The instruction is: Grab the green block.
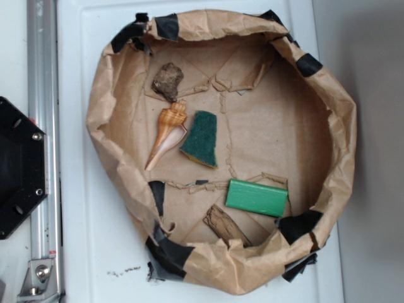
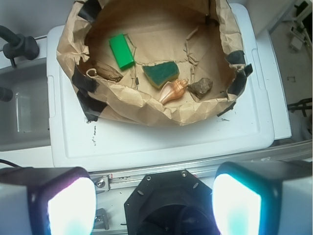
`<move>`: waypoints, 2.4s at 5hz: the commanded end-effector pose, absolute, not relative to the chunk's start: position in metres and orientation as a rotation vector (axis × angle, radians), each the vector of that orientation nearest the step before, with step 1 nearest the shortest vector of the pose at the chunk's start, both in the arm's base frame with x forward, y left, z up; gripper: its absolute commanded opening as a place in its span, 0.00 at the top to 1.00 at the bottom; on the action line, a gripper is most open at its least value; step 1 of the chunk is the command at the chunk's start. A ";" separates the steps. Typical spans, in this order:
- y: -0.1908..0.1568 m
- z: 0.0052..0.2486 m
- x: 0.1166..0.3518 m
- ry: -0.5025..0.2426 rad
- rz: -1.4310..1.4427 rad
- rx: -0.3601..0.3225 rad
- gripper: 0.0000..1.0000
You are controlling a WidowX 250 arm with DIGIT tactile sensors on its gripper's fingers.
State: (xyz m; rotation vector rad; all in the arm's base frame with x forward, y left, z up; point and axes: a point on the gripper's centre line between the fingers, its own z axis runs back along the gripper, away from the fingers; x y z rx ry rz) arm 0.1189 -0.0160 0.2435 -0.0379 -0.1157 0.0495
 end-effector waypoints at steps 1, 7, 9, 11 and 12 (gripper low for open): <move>-0.016 0.243 0.119 -0.116 0.050 -0.038 0.00; -0.032 0.119 0.290 -0.224 -0.325 -0.178 0.00; -0.047 0.088 0.290 -0.188 -0.390 -0.052 0.00; -0.074 0.070 0.294 -0.182 -0.440 -0.042 0.00; -0.083 0.063 0.295 -0.175 -0.437 -0.050 0.00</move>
